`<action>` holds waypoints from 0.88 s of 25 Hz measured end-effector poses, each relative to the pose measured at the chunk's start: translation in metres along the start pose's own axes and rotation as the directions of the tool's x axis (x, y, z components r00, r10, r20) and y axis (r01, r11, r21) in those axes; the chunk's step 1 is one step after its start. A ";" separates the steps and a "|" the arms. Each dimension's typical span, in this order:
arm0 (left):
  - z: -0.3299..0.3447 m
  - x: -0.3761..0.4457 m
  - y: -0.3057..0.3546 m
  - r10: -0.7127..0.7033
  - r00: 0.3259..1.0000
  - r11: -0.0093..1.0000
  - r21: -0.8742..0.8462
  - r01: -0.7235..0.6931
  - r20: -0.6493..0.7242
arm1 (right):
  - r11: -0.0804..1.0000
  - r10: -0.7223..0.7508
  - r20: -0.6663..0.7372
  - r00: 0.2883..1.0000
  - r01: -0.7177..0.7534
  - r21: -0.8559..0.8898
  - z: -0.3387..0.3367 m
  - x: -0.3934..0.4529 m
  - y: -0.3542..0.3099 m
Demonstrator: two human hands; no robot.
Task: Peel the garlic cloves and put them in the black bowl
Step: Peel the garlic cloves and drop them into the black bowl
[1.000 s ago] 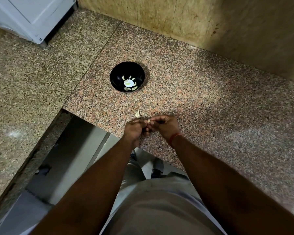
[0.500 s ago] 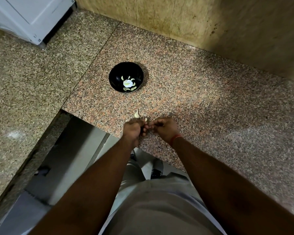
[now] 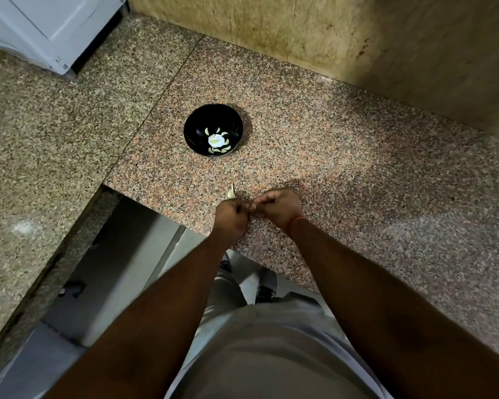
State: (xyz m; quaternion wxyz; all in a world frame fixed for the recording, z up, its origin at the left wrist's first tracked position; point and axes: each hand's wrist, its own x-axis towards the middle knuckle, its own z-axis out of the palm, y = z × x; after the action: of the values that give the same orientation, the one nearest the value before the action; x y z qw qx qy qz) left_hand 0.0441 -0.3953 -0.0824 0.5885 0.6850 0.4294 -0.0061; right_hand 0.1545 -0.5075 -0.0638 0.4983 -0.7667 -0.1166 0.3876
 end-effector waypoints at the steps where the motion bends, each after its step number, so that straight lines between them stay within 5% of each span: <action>1: 0.000 0.001 0.000 0.023 1.000 0.998 0.056 -0.023 0.000 | 1.000 0.005 0.005 1.000 -0.005 0.005 -0.001 0.000 0.001; 4: 0.004 0.002 0.000 0.026 0.999 0.998 0.063 -0.023 -0.041 | 1.000 -0.004 0.014 1.000 0.004 -0.021 0.001 0.003 0.008; 10: 0.011 0.001 0.002 -0.127 0.990 0.973 -0.203 0.113 -0.060 | 0.997 0.001 -0.030 1.000 0.001 0.071 0.005 0.000 0.016; 15: 0.012 -0.001 0.015 -0.295 0.955 0.854 -0.454 0.254 -0.022 | 0.977 0.053 -0.057 0.997 -0.040 0.209 0.009 -0.004 0.015; 22: 0.010 0.000 0.020 -0.320 0.945 0.856 -0.446 0.260 -0.063 | 0.965 0.071 -0.083 0.994 -0.047 0.257 0.014 -0.004 0.019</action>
State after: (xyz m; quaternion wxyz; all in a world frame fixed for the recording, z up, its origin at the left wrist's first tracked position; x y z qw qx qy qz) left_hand 0.0614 -0.4024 -0.0693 0.6873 0.4637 0.5572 0.0466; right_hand 0.1385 -0.5094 -0.0807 0.5856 -0.7165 -0.0200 0.3785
